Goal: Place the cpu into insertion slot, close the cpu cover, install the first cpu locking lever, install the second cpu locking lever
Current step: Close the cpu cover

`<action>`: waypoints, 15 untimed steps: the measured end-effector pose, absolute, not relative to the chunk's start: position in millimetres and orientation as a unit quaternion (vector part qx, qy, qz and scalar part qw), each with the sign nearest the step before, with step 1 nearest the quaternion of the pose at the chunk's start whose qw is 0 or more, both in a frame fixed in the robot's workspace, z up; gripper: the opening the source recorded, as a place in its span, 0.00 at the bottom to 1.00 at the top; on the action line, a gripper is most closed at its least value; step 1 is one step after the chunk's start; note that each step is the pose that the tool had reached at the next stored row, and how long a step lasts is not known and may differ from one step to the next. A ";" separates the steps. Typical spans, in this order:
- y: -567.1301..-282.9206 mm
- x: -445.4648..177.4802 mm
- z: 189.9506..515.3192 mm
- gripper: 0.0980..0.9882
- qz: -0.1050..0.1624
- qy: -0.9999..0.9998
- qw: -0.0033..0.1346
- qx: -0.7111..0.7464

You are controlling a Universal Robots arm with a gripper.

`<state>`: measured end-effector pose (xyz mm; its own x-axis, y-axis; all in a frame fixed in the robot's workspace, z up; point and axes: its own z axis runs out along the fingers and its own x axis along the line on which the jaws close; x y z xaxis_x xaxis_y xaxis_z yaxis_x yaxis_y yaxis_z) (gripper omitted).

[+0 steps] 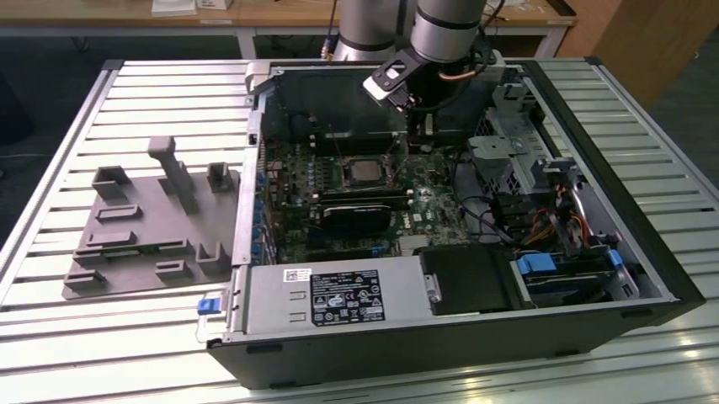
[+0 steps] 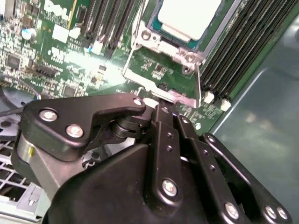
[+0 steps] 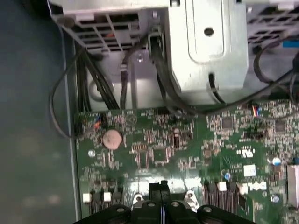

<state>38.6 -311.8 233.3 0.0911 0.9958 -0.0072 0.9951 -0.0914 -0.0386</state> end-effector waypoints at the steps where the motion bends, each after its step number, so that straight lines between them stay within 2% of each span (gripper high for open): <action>1: -311.8 35.8 233.3 0.00 0.015 -0.674 0.011 -0.739; 15: -311.8 6.1 233.3 0.00 0.006 -0.674 0.003 -0.739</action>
<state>6.1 -311.8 233.3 0.0913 0.9958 -0.0047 0.9958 -0.0913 -0.0118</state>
